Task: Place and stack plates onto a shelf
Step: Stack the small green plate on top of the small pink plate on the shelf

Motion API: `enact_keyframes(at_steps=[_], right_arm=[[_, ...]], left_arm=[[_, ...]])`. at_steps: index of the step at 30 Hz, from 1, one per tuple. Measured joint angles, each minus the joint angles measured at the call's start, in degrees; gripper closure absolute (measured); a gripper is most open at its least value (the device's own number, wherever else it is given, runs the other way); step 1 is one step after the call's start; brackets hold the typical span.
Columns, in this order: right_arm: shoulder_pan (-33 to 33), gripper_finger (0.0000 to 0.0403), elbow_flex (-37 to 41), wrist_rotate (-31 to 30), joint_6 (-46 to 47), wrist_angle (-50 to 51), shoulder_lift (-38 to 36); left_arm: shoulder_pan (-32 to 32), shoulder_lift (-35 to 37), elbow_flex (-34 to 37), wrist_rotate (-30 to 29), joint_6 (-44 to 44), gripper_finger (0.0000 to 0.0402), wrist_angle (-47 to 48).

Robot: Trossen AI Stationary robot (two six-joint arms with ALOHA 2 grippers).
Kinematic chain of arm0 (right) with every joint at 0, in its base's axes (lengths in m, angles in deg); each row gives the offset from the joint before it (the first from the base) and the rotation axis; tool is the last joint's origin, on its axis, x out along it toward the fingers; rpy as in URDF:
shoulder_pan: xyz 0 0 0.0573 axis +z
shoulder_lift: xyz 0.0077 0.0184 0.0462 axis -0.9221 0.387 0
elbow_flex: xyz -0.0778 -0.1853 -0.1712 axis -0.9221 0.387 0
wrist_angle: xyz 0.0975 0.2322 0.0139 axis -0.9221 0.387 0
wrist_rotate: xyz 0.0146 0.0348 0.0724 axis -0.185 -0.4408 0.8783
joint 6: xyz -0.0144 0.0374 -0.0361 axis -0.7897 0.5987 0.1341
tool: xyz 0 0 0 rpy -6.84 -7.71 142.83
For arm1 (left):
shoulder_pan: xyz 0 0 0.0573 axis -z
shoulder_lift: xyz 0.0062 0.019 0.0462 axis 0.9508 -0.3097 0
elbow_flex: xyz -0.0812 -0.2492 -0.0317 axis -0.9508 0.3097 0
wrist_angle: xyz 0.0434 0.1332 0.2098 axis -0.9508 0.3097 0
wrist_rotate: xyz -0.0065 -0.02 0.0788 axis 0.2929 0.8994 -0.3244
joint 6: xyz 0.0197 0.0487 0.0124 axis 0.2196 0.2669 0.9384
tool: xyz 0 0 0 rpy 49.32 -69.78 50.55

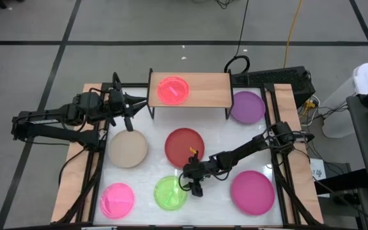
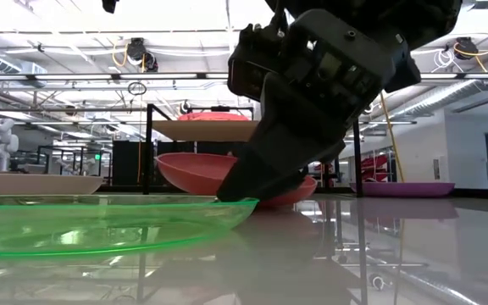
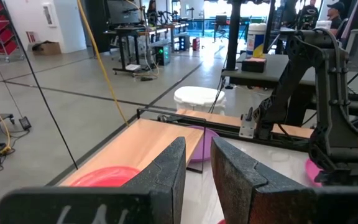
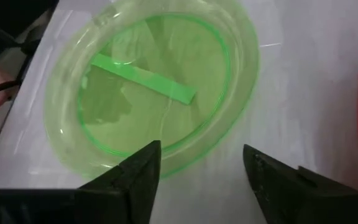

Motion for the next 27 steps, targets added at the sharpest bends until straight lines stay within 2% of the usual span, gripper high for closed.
enact_keyframes(at_steps=[4,12,21,27], right_arm=[[0.0,0.0246,0.0,1.6,-0.8,0.1,0.0],[0.0,0.0388,0.0,3.3,-1.6,0.0,-0.1],[0.0,0.0402,0.1,4.6,-1.8,-3.6,-4.6],[0.0,0.0403,0.1,4.5,-6.1,1.0,-10.1]], left_arm=[[0.0,0.0,0.0,0.0,0.0,0.0319,0.0],[0.0,0.0,0.0,0.0,0.0,0.0319,0.0],[0.0,0.0,0.0,0.0,0.0,0.0319,0.0],[0.0,0.0,0.0,0.0,0.0,0.0319,0.0]])
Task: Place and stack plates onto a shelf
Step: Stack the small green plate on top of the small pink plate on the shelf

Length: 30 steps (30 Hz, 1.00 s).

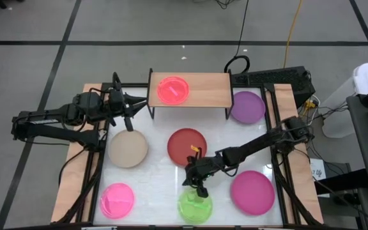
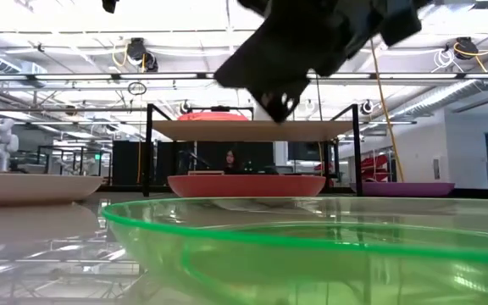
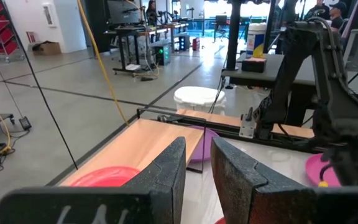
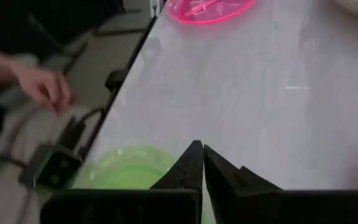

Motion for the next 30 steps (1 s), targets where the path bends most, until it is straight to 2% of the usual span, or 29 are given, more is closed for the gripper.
enact_keyframes(at_steps=[8,12,16,21,25,28,30], right_arm=[[4.4,0.0391,0.0,-0.9,-24.9,13.7,-7.7],[10.2,0.0358,0.0,-8.1,-38.1,17.7,-8.6],[15.6,0.0305,0.0,-16.1,-48.5,22.1,-6.4],[19.1,0.0233,0.0,-25.7,-56.0,25.7,-1.9],[20.1,0.0194,0.0,-26.0,-58.0,25.7,0.5],[20.5,0.0178,0.0,-27.0,-58.0,25.6,0.5],[20.7,0.0175,0.0,-29.9,-58.1,25.4,0.1]], left_arm=[[0.0,0.0,0.0,0.0,0.0,0.0319,0.0],[0.0,0.0,0.0,0.0,0.0,0.0319,0.0],[0.0,0.0,0.0,0.0,0.0,0.0319,0.0],[0.0,0.0,0.0,0.0,0.0,0.0319,0.0],[0.0,0.0,0.0,0.0,0.0,0.0319,0.0],[0.0,0.0,0.0,0.0,0.0,0.0319,0.0],[0.0,0.0,0.0,0.0,0.0,0.0319,0.0]])
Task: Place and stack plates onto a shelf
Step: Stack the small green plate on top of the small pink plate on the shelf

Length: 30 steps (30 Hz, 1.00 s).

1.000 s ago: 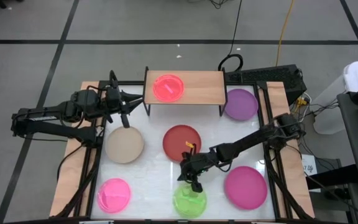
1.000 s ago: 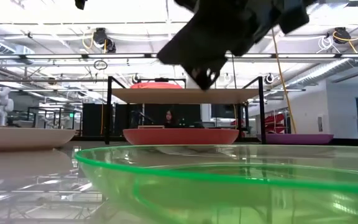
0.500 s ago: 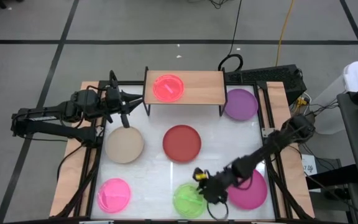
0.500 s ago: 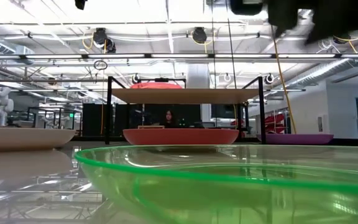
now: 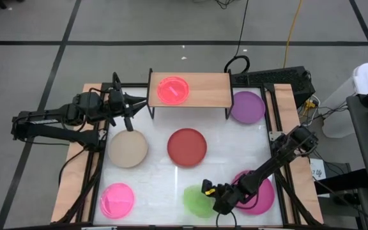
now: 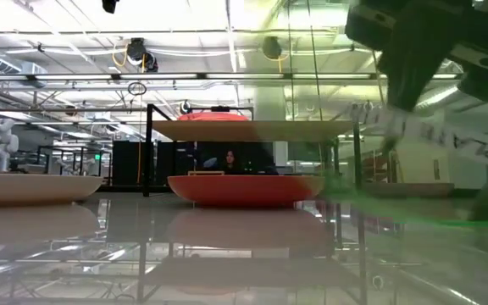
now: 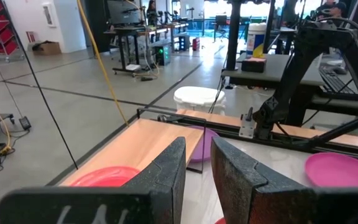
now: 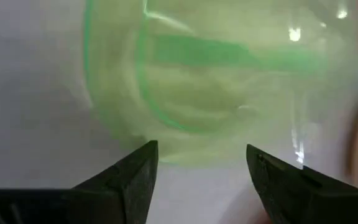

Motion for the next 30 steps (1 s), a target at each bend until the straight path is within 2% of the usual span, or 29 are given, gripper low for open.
enact_keyframes(at_steps=[5,12,18,26,30], right_arm=[[-0.2,0.0179,0.0,-3.5,-0.1,-1.0,-2.0],[-0.3,0.018,0.0,-3.5,0.3,-0.6,-3.0],[2.7,0.018,0.0,-3.2,0.8,4.8,-3.0],[6.1,0.018,0.3,-3.1,2.2,2.5,-2.6],[6.9,0.018,3.1,-3.1,3.4,-2.2,-2.6]], left_arm=[[0.0,0.0,0.0,0.0,0.0,0.0319,0.0],[0.0,0.0,0.0,0.0,0.0,0.0319,0.0],[0.0,0.0,0.0,0.0,0.0,0.0319,0.0],[0.0,0.0,0.0,0.0,0.0,0.0319,0.0],[0.0,0.0,0.0,0.0,0.0,0.0319,0.0]])
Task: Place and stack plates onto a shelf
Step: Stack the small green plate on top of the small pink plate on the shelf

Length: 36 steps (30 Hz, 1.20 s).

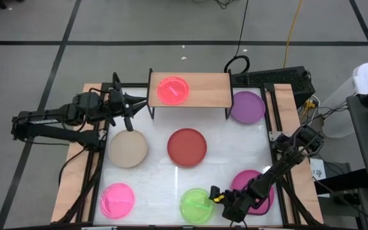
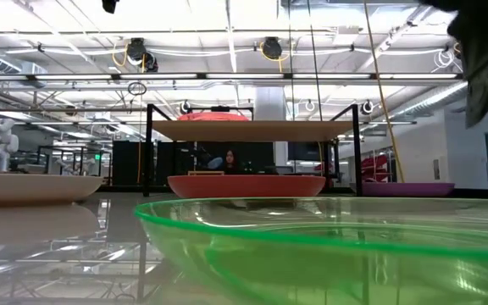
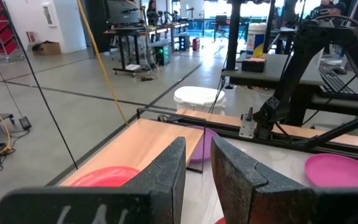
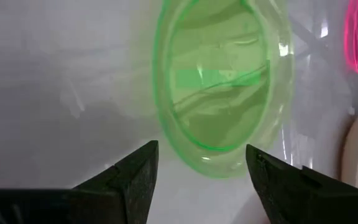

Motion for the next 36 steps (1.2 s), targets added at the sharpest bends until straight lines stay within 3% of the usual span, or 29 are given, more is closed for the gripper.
enact_keyframes(at_steps=[9,16,36], right_arm=[[0.9,0.0181,5.8,1.4,-5.0,-14.6,0.7],[0.8,0.0182,5.7,1.2,-6.3,-15.3,3.4],[1.0,0.0216,6.0,-1.8,-3.2,-16.4,2.3]], left_arm=[[0.0,0.0,0.0,0.0,0.0,0.0319,0.0],[0.0,0.0,0.0,0.0,0.0,0.0319,0.0],[0.0,0.0,0.0,0.0,0.0,0.0319,0.0]])
